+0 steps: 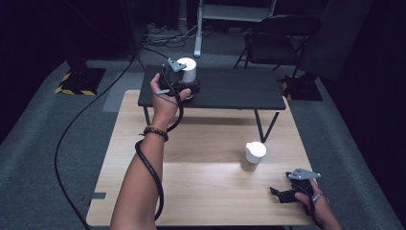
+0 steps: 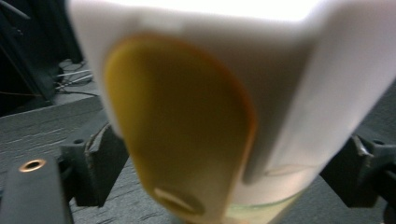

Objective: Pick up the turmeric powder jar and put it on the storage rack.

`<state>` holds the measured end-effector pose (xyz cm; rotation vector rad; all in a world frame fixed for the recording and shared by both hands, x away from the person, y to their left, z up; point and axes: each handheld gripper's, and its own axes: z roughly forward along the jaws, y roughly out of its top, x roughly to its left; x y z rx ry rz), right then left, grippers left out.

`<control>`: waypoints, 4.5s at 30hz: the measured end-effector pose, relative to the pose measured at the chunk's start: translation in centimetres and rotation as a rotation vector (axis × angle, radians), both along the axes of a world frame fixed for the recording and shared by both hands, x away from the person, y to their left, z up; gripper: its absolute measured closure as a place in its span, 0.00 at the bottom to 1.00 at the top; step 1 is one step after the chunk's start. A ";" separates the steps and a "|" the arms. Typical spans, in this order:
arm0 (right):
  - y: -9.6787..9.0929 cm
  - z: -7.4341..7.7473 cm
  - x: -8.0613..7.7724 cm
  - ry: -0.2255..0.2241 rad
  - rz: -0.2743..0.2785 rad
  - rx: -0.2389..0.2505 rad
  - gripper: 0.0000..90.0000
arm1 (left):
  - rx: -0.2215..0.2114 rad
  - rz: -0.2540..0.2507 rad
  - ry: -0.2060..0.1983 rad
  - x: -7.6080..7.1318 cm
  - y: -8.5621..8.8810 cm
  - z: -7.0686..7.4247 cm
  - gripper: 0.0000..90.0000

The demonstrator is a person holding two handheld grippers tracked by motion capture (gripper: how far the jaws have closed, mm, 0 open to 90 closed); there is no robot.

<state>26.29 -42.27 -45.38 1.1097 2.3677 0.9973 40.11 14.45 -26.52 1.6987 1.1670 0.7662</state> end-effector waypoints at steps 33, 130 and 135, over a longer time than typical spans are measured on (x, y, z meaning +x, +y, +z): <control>0.0 0.0 0.0 -0.001 0.000 0.000 0.00 | 0.048 0.011 -0.034 -1.8 0.2 0.7 0.01; -0.1 0.0 0.1 0.001 0.006 0.000 0.00 | 0.430 -0.229 0.096 -16.4 0.5 -17.2 0.02; -0.1 0.0 0.1 0.001 0.006 0.000 0.00 | 0.433 -0.200 0.122 -16.6 1.0 -17.8 0.02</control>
